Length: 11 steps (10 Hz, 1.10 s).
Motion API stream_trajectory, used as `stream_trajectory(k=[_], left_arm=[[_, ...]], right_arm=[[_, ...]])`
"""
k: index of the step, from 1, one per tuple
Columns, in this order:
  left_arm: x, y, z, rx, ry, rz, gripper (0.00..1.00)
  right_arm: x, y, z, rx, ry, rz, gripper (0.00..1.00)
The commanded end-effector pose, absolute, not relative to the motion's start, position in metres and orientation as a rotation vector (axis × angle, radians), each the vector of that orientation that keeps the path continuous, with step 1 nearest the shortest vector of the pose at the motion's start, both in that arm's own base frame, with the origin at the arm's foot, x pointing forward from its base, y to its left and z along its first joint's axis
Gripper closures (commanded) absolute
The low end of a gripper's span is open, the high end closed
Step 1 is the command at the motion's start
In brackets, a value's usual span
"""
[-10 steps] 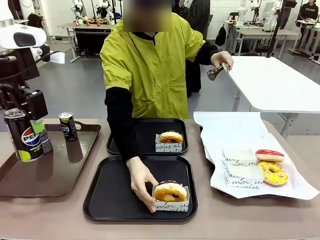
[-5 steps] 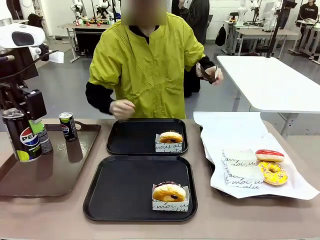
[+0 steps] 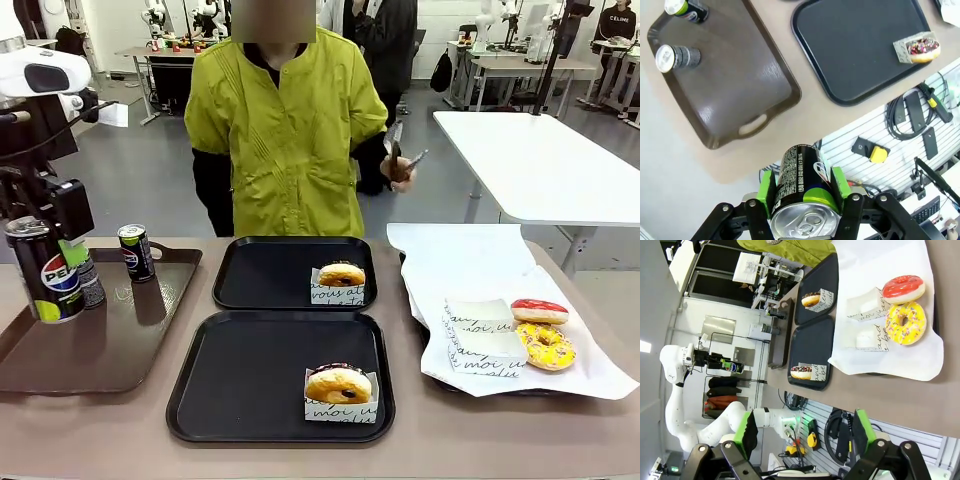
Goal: Set up donuts and drinks on trays.
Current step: Pick up one Pepsi coke and place it on the Flat Tray.
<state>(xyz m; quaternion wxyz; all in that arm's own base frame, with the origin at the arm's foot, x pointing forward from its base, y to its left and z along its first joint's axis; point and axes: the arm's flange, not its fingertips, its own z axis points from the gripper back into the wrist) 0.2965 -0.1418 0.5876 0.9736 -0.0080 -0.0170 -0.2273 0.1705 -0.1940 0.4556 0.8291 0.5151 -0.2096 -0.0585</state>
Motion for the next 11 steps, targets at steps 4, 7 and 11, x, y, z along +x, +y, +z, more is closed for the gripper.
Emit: stream_trajectory(k=[4, 7, 11], left_arm=[[0.455, -0.235, 0.532, 0.092, -0.138, -0.345, 0.44], [0.504, -0.285, 0.495, 0.126, -0.222, -0.349, 0.44], [0.505, -0.283, 0.481, 0.101, -0.211, -0.370, 0.44]], right_arm=[[0.170, -0.194, 0.456, 1.101, -0.452, -0.114, 0.00], [0.170, -0.194, 0.456, 1.101, -0.452, -0.114, 0.00], [0.170, -0.194, 0.456, 1.101, -0.452, -0.114, 0.00]])
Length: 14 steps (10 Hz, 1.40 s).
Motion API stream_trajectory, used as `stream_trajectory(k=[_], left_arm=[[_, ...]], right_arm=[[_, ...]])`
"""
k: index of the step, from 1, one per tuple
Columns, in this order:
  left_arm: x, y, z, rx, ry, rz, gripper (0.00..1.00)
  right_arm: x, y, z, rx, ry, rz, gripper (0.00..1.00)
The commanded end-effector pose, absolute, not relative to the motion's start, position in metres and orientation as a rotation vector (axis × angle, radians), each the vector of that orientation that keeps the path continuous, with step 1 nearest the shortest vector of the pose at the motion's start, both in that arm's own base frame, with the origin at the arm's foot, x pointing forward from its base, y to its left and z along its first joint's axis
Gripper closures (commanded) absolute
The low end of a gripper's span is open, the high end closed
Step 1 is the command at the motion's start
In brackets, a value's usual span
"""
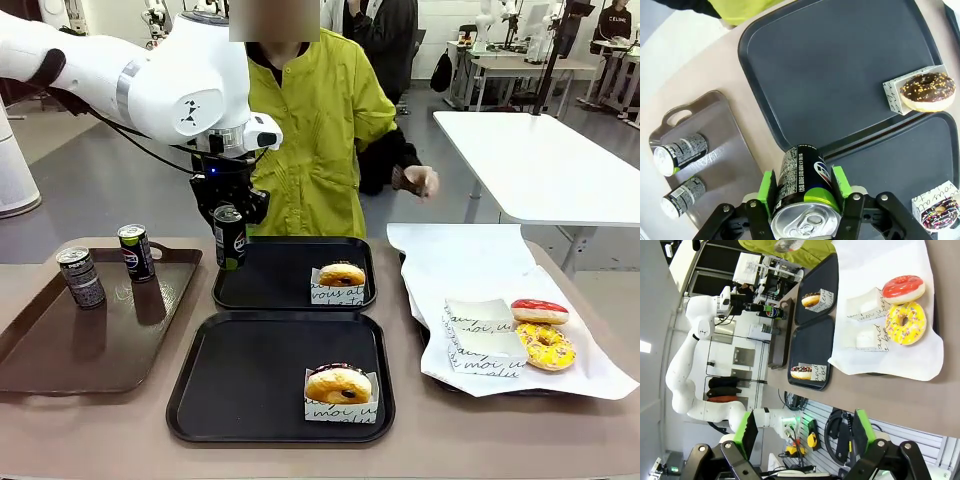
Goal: Set up donuts and drinks on trays.
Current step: Pick up one Pepsi coke and place it on the Flat Tray.
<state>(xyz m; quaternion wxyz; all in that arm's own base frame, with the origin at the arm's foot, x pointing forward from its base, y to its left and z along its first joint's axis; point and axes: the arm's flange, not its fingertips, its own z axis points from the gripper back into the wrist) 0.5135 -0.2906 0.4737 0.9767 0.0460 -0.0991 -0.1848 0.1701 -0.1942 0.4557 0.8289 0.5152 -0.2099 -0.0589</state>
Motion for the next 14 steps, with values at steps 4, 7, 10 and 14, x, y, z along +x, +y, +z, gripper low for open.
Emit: stream_trajectory(k=[4, 7, 10, 14], left_arm=[[0.525, -0.279, 0.452, -0.008, -0.267, -0.375, 0.44], [0.537, -0.285, 0.426, -0.031, -0.303, -0.403, 0.44], [0.556, -0.288, 0.402, -0.012, -0.259, -0.401, 0.44], [0.571, -0.287, 0.395, -0.016, -0.243, -0.407, 0.00]], right_arm=[[0.170, -0.194, 0.456, 1.101, -0.452, -0.114, 0.00], [0.170, -0.194, 0.456, 1.101, -0.452, -0.114, 0.00], [0.170, -0.194, 0.456, 1.101, -0.452, -0.114, 0.00], [0.170, -0.194, 0.456, 1.101, -0.452, -0.114, 0.00]])
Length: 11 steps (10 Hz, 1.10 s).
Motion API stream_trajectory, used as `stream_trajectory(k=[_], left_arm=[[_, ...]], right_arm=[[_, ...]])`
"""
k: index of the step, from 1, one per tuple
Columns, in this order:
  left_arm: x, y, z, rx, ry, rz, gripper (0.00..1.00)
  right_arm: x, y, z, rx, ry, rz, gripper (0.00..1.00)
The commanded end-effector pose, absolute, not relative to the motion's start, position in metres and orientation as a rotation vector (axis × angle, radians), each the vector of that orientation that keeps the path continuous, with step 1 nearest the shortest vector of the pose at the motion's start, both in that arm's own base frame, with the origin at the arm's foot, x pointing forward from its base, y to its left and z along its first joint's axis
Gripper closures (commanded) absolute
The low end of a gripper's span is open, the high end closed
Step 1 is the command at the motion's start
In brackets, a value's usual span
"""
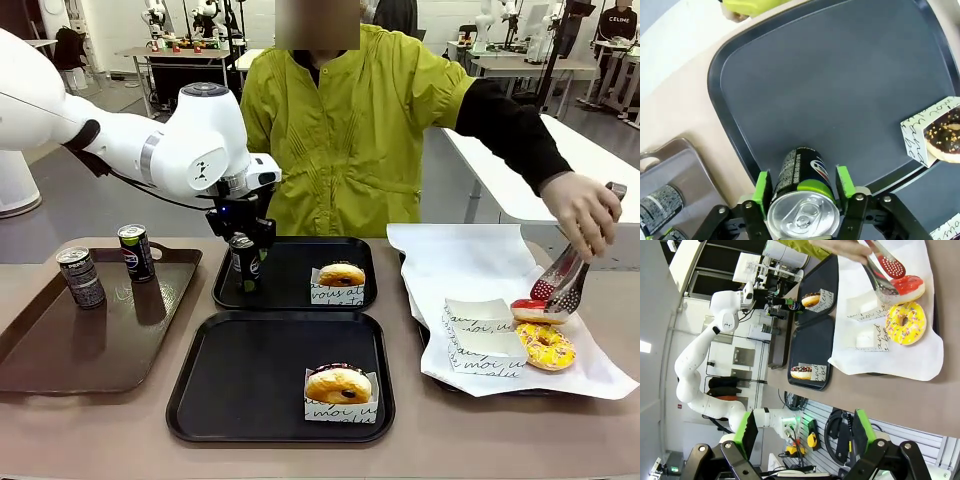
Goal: Set up donuts and drinks on trays.
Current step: Pick up one Pepsi coke and place it on the Flat Tray.
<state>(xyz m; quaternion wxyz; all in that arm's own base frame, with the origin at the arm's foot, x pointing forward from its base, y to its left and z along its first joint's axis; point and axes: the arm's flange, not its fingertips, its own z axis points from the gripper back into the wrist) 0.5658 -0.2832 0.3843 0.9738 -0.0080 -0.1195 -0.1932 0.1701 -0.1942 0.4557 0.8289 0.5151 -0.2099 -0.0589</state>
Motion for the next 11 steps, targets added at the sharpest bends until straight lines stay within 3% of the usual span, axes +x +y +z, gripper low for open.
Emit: stream_trajectory(k=[1, 2, 3, 4, 5, 7, 11], left_arm=[[0.564, -0.287, 0.397, -0.010, -0.241, -0.398, 0.00], [0.560, -0.289, 0.406, -0.009, -0.203, -0.407, 0.00], [0.556, -0.290, 0.423, 0.005, -0.185, -0.419, 0.10], [0.537, -0.287, 0.440, 0.028, -0.171, -0.418, 0.02], [0.519, -0.283, 0.460, 0.047, -0.162, -0.432, 0.00], [0.476, -0.268, 0.489, 0.018, -0.163, -0.459, 0.00], [0.435, -0.235, 0.501, -0.008, -0.223, -0.399, 0.00]], right_arm=[[0.170, -0.194, 0.456, 1.101, -0.452, -0.114, 0.00], [0.170, -0.194, 0.456, 1.101, -0.452, -0.114, 0.00], [0.170, -0.194, 0.456, 1.101, -0.452, -0.114, 0.00], [0.170, -0.194, 0.456, 1.101, -0.452, -0.114, 0.00], [0.170, -0.194, 0.456, 1.101, -0.452, -0.114, 0.00], [0.170, -0.194, 0.456, 1.101, -0.452, -0.114, 0.00], [0.170, -0.194, 0.456, 1.101, -0.452, -0.114, 0.00]])
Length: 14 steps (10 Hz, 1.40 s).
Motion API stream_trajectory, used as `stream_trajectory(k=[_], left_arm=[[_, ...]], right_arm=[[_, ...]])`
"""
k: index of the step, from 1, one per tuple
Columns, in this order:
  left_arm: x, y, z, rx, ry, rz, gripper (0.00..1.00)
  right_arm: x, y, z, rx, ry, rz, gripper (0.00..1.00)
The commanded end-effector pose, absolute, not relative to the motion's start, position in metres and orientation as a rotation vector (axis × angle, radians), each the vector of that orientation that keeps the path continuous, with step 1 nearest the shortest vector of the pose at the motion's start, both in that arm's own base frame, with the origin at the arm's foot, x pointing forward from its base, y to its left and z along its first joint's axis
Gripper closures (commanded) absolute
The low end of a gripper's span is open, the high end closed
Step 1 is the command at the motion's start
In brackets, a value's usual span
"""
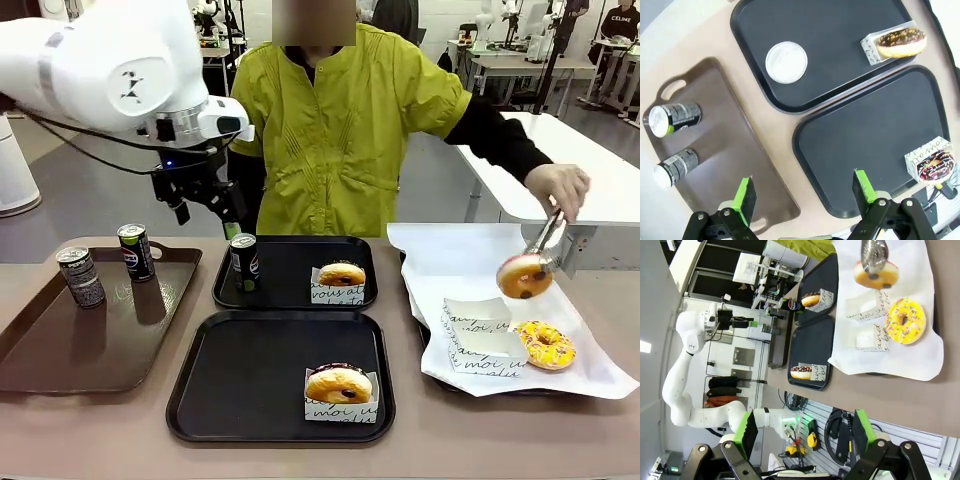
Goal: Set up donuts and drinks on trays.
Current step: Pick up one Pepsi coke and place it on the Flat Tray, then pick up one Pepsi coke from the Handle tray and place it on the Flat Tray without a Pepsi coke.
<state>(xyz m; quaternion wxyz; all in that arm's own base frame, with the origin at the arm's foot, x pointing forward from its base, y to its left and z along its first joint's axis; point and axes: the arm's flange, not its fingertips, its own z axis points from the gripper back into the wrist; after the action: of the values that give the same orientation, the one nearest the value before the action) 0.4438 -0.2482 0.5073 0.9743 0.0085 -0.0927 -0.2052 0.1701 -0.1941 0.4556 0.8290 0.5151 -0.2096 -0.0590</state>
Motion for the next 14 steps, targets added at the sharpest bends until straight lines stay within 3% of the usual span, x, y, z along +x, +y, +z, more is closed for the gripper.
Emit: stream_trajectory(k=[1, 8, 10, 14], left_arm=[[0.454, -0.259, 0.508, 0.020, -0.173, -0.430, 0.00], [0.453, -0.260, 0.505, 0.011, -0.180, -0.428, 0.00], [0.443, -0.203, 0.524, 0.052, -0.152, -0.328, 0.00], [0.440, -0.079, 0.560, -0.057, -0.165, -0.233, 0.00]], right_arm=[[0.170, -0.194, 0.456, 1.101, -0.452, -0.114, 0.00], [0.170, -0.194, 0.456, 1.101, -0.452, -0.114, 0.00], [0.170, -0.194, 0.456, 1.101, -0.452, -0.114, 0.00], [0.170, -0.194, 0.456, 1.101, -0.452, -0.114, 0.00]])
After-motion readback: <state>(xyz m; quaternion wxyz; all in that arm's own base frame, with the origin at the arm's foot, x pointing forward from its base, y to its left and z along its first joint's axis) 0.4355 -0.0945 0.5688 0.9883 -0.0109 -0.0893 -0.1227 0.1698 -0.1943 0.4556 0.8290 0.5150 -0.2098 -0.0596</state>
